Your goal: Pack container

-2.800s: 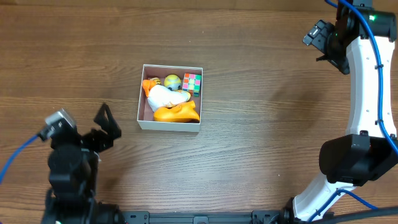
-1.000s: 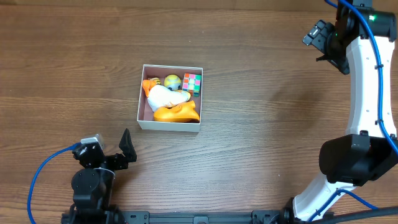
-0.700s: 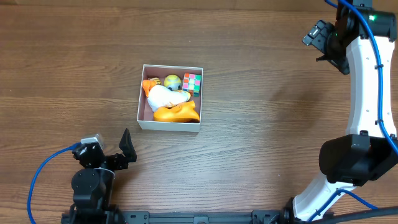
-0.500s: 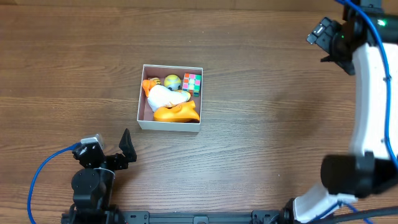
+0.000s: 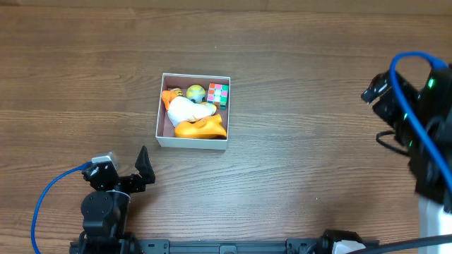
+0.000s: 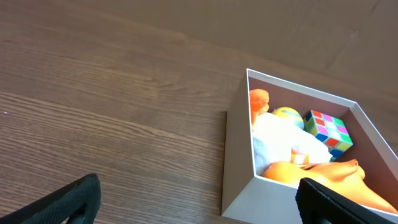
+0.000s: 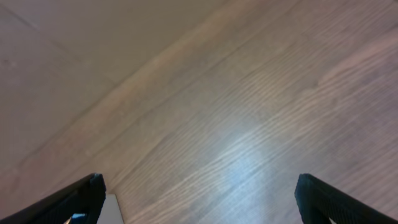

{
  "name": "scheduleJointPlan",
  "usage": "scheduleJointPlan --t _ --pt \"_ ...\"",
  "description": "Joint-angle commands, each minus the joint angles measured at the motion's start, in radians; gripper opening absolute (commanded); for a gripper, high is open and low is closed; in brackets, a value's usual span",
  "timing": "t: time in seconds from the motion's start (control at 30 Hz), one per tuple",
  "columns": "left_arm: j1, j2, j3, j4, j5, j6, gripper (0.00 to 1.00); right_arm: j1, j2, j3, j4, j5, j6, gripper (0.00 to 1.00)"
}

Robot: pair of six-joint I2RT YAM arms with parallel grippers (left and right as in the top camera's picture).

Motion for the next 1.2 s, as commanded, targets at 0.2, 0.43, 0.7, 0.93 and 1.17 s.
scheduleJointPlan --t 0.2,0.43,0.7,0.93,1.17 --pt "0.007 -0.009 -0.009 0.003 0.018 0.018 1.0 0.022 -0.428 -0.555 0.315 -0.037 0.0 1.0" --pt "0.007 -0.009 -0.009 0.004 0.018 0.018 1.0 0.056 -0.693 -0.945 0.523 -0.098 0.0 1.0" --pt "0.007 -0.009 -0.009 0.003 0.018 0.018 1.0 0.071 -0.909 -1.205 0.614 -0.157 -0.01 1.0" --pt "0.007 -0.009 -0.009 0.004 0.018 0.018 1.0 0.072 -1.004 -1.316 0.634 -0.126 -0.075 1.0" --pt "0.007 -0.009 -0.009 0.003 0.018 0.018 1.0 0.105 -1.057 -1.365 0.632 -0.143 -0.196 1.0"
